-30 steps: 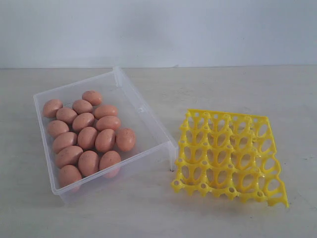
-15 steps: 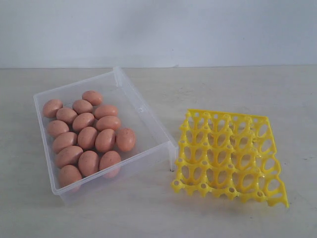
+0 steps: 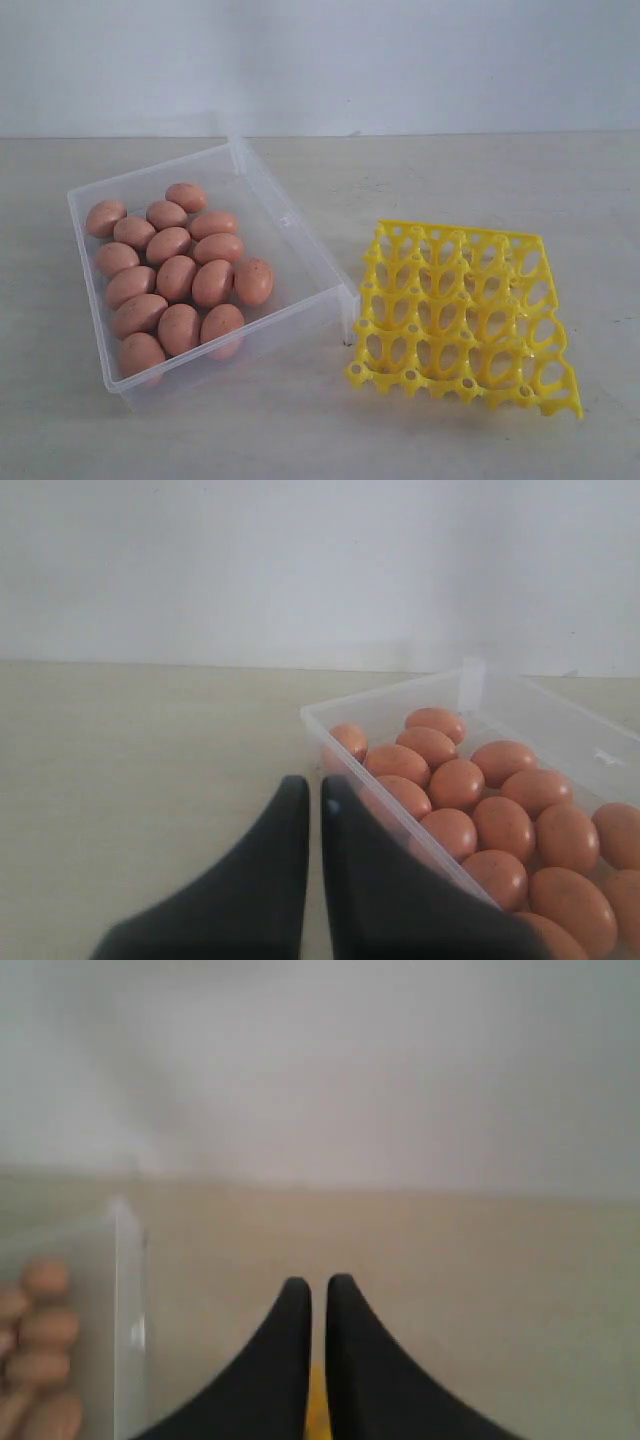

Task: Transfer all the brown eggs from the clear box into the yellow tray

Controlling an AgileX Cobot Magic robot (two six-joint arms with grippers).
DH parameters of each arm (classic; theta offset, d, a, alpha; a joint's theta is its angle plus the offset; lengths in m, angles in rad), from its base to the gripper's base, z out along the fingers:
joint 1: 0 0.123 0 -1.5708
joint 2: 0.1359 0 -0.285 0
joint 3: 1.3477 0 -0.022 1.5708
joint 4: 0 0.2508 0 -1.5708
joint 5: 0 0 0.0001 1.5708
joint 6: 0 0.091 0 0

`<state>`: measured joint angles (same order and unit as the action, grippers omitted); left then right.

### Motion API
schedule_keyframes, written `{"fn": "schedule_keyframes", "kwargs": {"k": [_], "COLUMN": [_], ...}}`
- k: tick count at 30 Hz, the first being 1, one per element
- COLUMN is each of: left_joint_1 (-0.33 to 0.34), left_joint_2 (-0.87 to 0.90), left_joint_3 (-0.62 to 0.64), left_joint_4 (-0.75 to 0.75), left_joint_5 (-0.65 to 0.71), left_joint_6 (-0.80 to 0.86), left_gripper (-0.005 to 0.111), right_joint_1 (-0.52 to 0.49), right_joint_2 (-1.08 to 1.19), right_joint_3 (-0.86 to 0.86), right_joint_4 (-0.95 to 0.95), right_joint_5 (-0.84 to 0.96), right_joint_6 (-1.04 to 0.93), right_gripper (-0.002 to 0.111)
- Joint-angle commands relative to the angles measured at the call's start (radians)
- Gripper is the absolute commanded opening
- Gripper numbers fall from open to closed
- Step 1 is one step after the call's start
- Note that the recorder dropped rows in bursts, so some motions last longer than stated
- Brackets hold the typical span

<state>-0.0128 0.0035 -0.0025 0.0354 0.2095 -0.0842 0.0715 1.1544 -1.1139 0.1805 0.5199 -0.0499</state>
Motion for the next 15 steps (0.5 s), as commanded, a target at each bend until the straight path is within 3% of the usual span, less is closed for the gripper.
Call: {"fn": "schedule_keyframes", "kwargs": {"k": [1, 5, 15], "left_joint_1": [0.002, 0.002, 0.002], "left_joint_2": [-0.003, -0.003, -0.003], "left_joint_3": [0.003, 0.003, 0.003], "left_joint_4": [0.001, 0.001, 0.001], "left_joint_5": [-0.003, -0.003, -0.003], "left_joint_6": [-0.002, -0.002, -0.002], "left_gripper": [0.004, 0.004, 0.004], "right_joint_1": [-0.001, 0.017, 0.14], "right_joint_2": [0.257, 0.421, 0.625], "right_joint_3": [-0.207, -0.287, -0.294], "right_joint_4": [0.309, 0.565, 0.586], "right_joint_5": [0.465, 0.701, 0.554], "right_joint_6": [-0.328, -0.45, -0.541], "right_gripper": [0.0, 0.0, 0.0]}}
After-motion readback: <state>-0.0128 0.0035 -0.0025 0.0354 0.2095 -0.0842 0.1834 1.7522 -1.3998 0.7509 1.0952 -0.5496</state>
